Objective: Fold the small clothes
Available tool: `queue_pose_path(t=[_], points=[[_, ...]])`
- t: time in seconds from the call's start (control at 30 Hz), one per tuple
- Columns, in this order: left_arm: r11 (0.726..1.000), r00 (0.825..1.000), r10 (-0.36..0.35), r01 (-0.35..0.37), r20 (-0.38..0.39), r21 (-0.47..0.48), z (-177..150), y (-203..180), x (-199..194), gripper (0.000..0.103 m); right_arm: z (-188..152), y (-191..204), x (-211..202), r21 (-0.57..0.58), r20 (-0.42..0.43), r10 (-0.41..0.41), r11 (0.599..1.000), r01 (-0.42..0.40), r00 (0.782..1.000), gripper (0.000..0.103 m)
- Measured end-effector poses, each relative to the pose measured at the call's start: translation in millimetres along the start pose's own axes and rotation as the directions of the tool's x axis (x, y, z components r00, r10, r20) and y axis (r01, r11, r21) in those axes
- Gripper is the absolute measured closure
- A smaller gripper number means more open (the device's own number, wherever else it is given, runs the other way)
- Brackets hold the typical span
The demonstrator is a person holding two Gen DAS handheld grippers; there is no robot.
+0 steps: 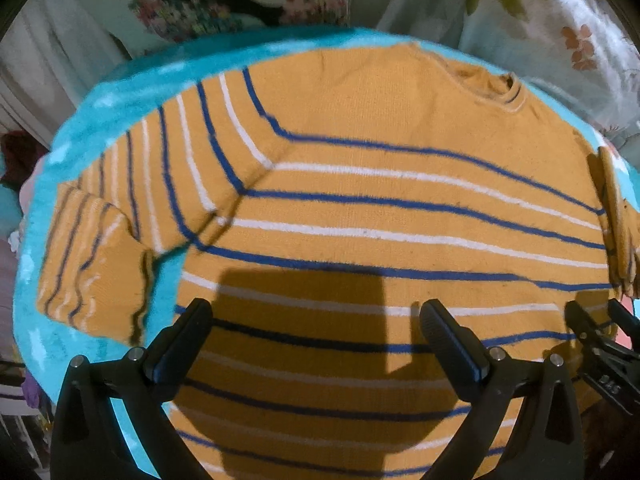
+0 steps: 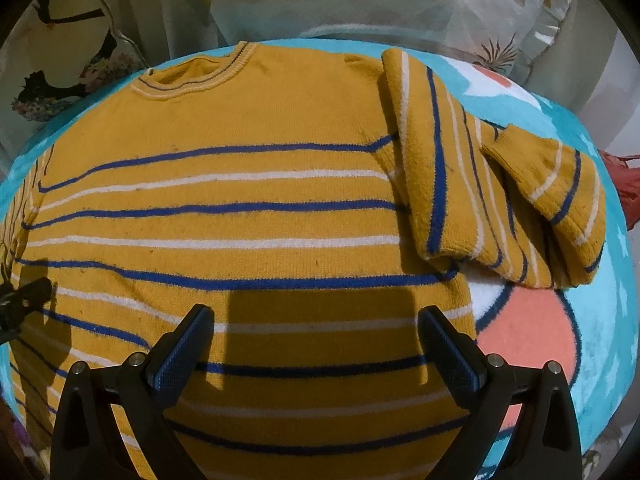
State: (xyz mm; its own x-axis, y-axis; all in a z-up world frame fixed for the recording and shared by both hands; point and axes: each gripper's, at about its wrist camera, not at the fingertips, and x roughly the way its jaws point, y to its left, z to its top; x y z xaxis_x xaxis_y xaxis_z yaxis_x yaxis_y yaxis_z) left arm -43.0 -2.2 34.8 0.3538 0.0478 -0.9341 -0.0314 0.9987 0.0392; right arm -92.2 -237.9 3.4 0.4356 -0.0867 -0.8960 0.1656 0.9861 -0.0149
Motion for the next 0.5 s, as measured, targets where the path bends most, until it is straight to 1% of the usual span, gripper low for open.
queue_pose_path(t=[0.17, 0.3, 0.37, 0.43, 0.47, 0.5], points=[[1.000, 0.997, 0.007, -0.004, 0.082, -0.028, 1.6, 4.8, -28.3, 0.000, -6.0, 0.8, -1.3, 0.009, 0.044, 0.000, 1.000, 0.000, 0.999, 0.000], [0.999, 0.987, 0.030, -0.026, 0.156, -0.025, -12.6, 3.5, -51.5, 0.000, -13.1, -1.8, -4.1, 0.031, 0.102, 0.018, 0.999, -0.021, 0.995, 0.000], [0.999, 0.983, 0.033, -0.031, 0.183, -0.017, -12.6, 3.7, -61.4, 0.000, -13.4, 0.7, -4.8, 0.025, 0.103, 0.019, 0.999, -0.021, 0.995, 0.000], [0.999, 0.978, 0.026, -0.022, 0.205, -0.024, -14.3, 7.2, -71.2, 0.000, -10.2, -0.2, -5.4, 0.017, 0.080, 0.028, 0.999, -0.030, 0.996, 0.000], [0.999, 0.978, 0.016, -0.009, 0.210, -0.032, -13.8, 9.7, -76.2, 0.000, -8.9, -1.8, -7.1, 0.021, 0.073, 0.040, 0.999, -0.041, 0.997, 0.004], [0.999, 0.977, 0.009, -0.001, 0.213, -0.036, -18.4, 9.4, -80.0, 0.000, -4.2, -8.7, -8.9, 0.037, 0.071, 0.048, 0.998, -0.051, 0.996, 0.011]])
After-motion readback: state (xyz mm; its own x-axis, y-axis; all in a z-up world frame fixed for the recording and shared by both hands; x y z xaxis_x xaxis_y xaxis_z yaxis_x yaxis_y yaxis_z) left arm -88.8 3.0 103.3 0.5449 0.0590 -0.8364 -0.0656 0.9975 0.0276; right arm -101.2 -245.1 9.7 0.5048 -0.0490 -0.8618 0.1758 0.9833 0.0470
